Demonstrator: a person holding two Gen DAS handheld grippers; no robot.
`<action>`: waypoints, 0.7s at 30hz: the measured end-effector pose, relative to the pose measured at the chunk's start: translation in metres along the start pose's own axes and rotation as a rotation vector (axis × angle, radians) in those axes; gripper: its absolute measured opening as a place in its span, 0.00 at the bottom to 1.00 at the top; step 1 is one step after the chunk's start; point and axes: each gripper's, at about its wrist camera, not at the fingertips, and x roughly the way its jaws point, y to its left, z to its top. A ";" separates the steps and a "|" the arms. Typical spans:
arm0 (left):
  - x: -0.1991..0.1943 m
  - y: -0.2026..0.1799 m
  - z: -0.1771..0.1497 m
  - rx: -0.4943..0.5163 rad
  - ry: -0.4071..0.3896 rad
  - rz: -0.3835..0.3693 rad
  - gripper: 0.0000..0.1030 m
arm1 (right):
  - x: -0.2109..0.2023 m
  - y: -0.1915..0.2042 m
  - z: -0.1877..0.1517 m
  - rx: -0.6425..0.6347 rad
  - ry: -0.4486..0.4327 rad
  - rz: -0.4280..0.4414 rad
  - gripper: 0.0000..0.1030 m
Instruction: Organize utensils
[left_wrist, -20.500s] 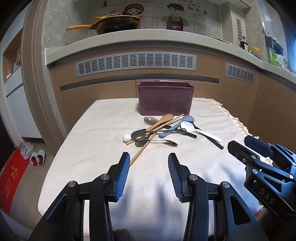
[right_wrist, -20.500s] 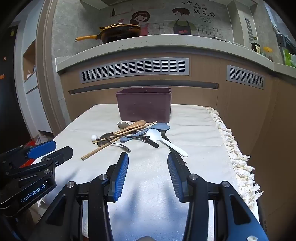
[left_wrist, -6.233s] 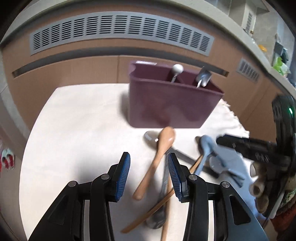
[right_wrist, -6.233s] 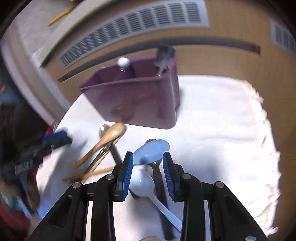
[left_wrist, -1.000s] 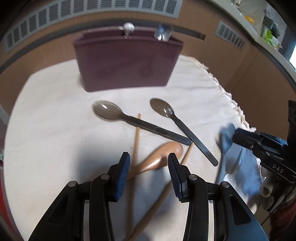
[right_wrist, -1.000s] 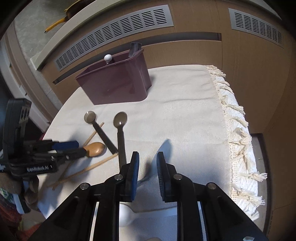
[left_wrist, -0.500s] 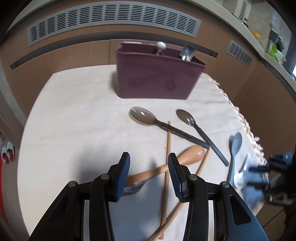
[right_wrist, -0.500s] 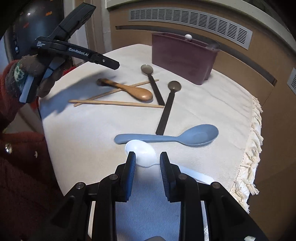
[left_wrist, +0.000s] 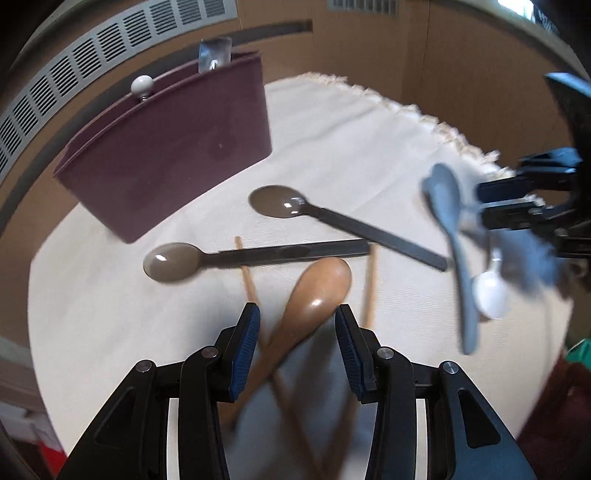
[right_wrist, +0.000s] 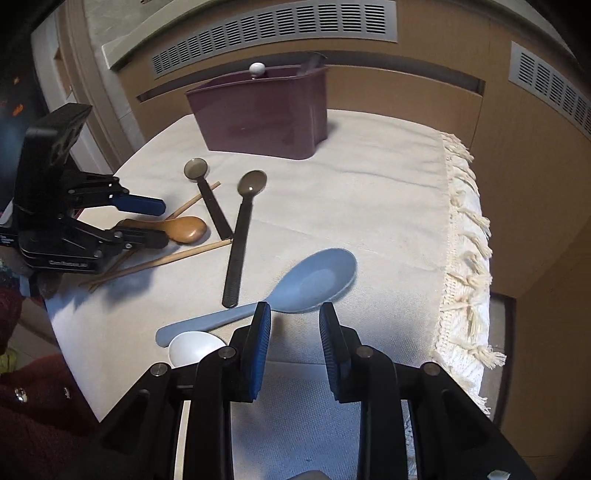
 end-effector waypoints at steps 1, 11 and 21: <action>0.003 0.005 0.003 -0.013 0.003 0.030 0.42 | -0.001 0.000 0.000 0.003 -0.001 0.000 0.25; -0.009 0.100 -0.031 -0.448 -0.071 0.061 0.42 | 0.017 -0.022 0.006 0.305 -0.013 0.002 0.29; -0.025 0.115 -0.049 -0.535 -0.095 0.024 0.42 | 0.063 0.016 0.055 0.302 -0.001 -0.045 0.36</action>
